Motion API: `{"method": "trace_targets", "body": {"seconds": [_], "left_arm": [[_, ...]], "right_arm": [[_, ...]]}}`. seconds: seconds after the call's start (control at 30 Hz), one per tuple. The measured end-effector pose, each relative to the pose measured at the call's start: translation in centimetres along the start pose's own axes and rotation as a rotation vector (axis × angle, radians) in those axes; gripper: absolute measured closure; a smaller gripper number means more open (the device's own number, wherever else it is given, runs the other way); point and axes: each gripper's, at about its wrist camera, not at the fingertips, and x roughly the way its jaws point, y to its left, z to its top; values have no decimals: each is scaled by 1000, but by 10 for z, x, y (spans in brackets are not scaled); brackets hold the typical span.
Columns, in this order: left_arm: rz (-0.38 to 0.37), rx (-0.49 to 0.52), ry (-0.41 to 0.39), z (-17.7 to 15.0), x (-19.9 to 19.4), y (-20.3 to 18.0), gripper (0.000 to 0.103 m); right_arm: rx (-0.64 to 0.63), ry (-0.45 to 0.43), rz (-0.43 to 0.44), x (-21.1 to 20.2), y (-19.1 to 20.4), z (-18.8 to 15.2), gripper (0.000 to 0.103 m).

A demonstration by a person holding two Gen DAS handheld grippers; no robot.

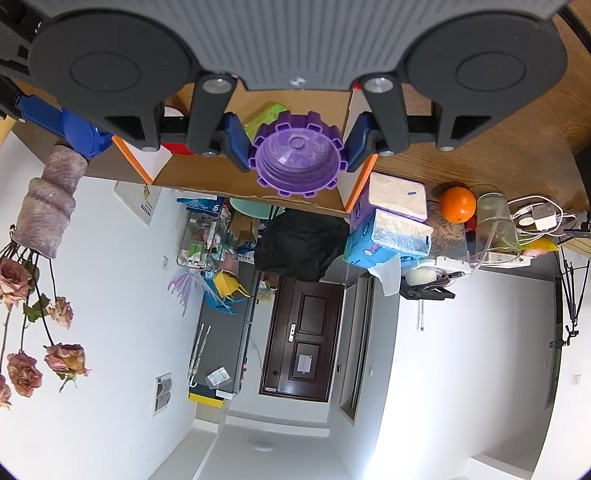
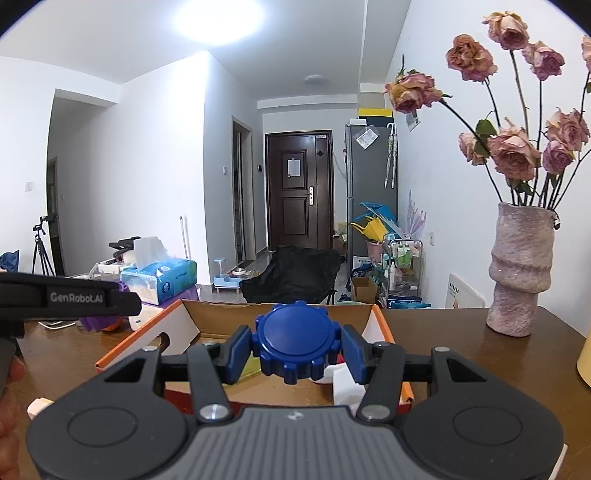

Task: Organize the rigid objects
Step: 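Carry the purple cap and blue cap over the red box with both tools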

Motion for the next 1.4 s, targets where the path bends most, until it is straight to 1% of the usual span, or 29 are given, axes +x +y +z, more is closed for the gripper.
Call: {"method": "trace_targets", "body": {"seconds": [0.17,0.73,1.2,1.4], "left_arm": [[1,1,-2,5,12,2,47],[14,16,37,13,62,4,47],[23,78,80,12,104,-1,47],[50,110,119,9,121,-1,47]], "right_arm": [[-4,6,8,13,4,1,51],[-13,36,17,67,8,7,51],[-34,101,18,105,9,1,51],[-53,138,13,119,11,-3,51]]}}
